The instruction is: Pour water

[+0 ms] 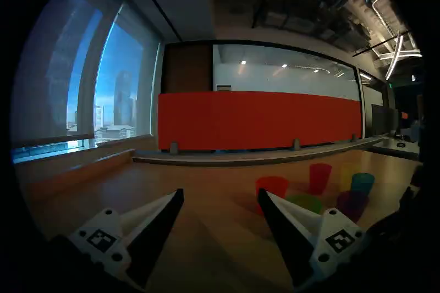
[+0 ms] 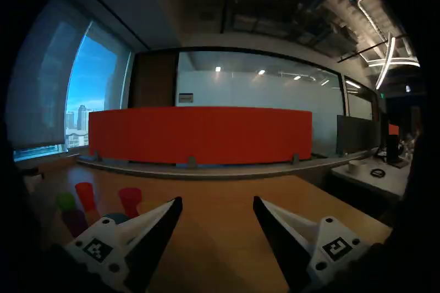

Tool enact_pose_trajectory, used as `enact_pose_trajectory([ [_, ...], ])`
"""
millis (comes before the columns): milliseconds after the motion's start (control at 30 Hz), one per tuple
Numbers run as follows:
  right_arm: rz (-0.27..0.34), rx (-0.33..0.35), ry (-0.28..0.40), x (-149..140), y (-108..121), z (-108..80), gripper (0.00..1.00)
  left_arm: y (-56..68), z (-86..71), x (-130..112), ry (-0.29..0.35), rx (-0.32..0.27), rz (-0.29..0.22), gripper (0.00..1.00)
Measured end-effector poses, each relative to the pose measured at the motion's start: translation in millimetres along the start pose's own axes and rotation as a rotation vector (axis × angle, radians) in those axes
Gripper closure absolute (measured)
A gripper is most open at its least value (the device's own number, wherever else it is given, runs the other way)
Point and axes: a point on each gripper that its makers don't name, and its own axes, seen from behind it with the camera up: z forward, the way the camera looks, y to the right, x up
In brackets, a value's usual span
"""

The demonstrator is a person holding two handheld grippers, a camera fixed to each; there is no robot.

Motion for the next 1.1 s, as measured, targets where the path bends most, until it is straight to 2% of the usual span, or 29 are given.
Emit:
enact_pose_trajectory([
  [200, 0.016, 0.012, 0.011, -12, -1, 4.5, 0.00, 0.0, 0.3, 0, 0.000, 0.000, 0.000, 0.00],
  [400, 0.007, 0.043, 0.041, -17, -8, 6.8, 0.01, -0.2, -0.1, 0, 0.000, 0.000, 0.000, 0.00],
  [867, 0.026, 0.054, 0.058, -28, -22, 17.5, 0.01, -0.6, -0.5, 0, 0.000, 0.001, 0.000, 0.00],
  [1100, 0.027, 0.035, 0.051, -34, -17, 20.8, 0.00, -0.4, -0.7, 0, 0.000, 0.001, 0.000, 0.00],
])
